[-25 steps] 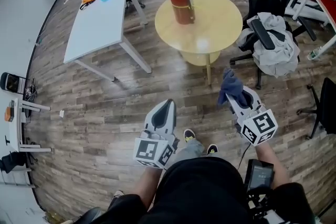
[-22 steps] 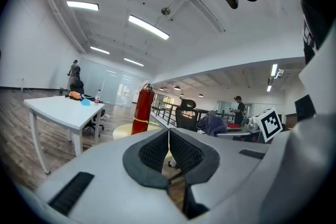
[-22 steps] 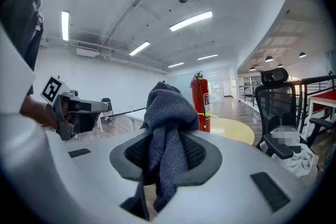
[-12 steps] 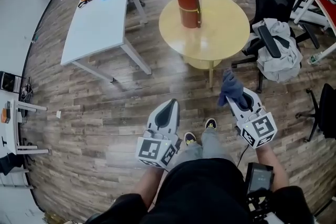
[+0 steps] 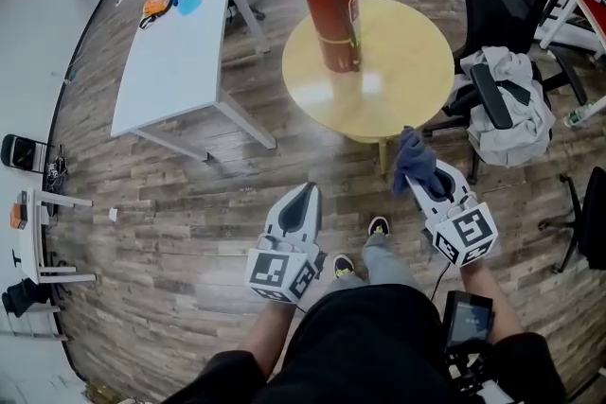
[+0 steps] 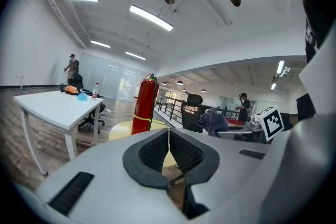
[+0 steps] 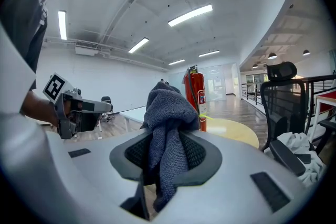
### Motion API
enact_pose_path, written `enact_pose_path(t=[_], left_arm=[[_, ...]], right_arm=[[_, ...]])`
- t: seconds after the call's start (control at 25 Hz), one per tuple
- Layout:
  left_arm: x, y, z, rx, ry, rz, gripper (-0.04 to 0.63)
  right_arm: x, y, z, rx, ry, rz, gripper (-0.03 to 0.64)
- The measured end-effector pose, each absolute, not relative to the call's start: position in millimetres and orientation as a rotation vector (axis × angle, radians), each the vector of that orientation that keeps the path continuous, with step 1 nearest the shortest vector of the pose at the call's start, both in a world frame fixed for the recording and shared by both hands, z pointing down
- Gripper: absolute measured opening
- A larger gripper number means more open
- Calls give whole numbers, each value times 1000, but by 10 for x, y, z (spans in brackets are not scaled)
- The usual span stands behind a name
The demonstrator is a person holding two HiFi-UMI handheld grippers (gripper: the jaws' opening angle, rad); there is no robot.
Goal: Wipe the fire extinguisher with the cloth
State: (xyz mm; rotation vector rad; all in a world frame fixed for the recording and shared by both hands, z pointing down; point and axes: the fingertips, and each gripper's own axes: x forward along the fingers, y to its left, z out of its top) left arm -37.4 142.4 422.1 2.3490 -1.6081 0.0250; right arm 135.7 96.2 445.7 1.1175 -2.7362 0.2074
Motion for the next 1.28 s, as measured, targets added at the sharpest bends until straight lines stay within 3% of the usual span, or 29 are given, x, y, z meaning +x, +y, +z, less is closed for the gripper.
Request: enact_pose_path(t=[0.64,1.28], left_arm=[[-68,451,4094,2343,-1680,70,23],[-668,-466,4137,2381,-1614,32,23]], right_arm=[[1660,-146,4422,1044,-2810,281,104],[1105,-1044,4412,1076,-2732,211,106]])
